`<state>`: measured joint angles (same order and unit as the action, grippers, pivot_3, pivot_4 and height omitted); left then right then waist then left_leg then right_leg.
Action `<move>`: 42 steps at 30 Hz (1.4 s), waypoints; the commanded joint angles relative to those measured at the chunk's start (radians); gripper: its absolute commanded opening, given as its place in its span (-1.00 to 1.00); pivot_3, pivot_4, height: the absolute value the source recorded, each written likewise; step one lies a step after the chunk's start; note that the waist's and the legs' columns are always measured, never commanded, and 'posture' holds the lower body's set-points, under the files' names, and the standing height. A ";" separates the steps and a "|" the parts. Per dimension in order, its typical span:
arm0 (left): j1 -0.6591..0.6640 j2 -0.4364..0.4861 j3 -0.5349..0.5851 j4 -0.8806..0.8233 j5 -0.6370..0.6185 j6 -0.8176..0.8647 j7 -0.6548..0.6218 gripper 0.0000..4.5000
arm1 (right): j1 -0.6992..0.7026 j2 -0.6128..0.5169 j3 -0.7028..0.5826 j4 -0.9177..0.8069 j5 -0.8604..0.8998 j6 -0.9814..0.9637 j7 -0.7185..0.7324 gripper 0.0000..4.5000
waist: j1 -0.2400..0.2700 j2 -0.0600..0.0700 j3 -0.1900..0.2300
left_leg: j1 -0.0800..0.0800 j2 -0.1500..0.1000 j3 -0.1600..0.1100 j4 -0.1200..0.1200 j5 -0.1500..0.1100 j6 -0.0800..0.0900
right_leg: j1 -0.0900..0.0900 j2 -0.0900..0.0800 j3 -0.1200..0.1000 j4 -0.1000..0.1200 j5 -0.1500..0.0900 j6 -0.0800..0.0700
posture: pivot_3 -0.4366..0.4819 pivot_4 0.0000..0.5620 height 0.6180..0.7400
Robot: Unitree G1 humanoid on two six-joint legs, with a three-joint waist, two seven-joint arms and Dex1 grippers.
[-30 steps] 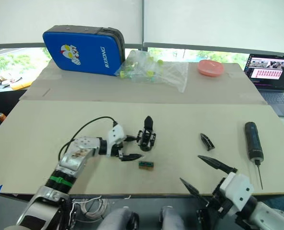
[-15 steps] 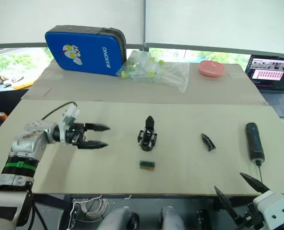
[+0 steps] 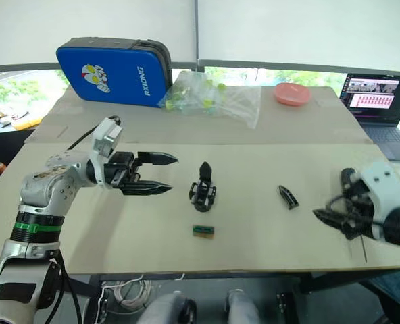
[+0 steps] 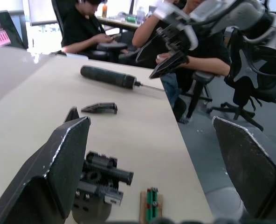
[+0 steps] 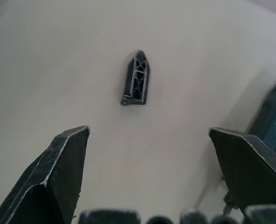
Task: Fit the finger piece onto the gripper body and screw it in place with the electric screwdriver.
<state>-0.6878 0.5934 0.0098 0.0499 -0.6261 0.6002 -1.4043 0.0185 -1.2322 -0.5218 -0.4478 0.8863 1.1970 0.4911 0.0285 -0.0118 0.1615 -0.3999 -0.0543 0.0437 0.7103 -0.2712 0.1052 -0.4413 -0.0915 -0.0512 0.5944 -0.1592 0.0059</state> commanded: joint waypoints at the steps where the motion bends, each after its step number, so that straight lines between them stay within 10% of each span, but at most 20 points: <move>1: 0.004 -0.009 0.021 -0.065 -0.035 0.013 0.038 0.98 | -0.210 -0.023 0.205 0.095 0.017 0.121 0.021 1.00 | 0.000 0.000 0.000 | -0.001 0.000 0.000 0.000 -0.001 0.001 | 0.000 0.000 0.000 0.000 0.000 0.000 | -0.05 -0.47 1.00; 14: 0.092 -0.002 0.022 -0.185 -0.068 0.032 0.120 0.98 | -0.735 0.137 0.796 0.554 -0.390 0.051 0.140 1.00 | 0.005 0.000 0.000 | -0.018 -0.006 0.004 0.002 0.000 0.001 | -0.017 -0.004 0.002 -0.002 0.007 0.004 | -0.05 -0.47 1.00; 36: 0.100 0.021 0.026 -0.210 -0.098 0.045 0.148 0.98 | -0.774 0.261 0.891 0.685 -0.572 0.067 0.324 1.00 | -0.003 0.000 0.000 | -0.017 -0.006 0.004 0.004 0.001 -0.001 | -0.016 -0.003 0.002 0.000 0.011 0.005 | -0.05 -0.47 1.00; 42: 0.091 0.021 0.023 -0.198 -0.093 0.041 0.143 1.00 | -0.751 0.254 0.866 0.665 -0.581 0.067 0.343 0.17 | -0.003 0.000 0.000 | -0.016 -0.006 0.004 0.004 0.001 -0.002 | -0.015 -0.003 0.002 0.000 0.012 0.005 | -0.05 -0.47 1.00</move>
<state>-0.5788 0.6038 0.0199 -0.1401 -0.7081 0.6542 -1.2570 -0.7573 -0.9706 0.3506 0.2284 0.3028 1.2535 0.8207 0.0257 -0.0116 0.1611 -0.4157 -0.0599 0.0475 0.7142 -0.2698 0.1035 -0.4564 -0.0945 -0.0489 0.5947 -0.1476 0.0111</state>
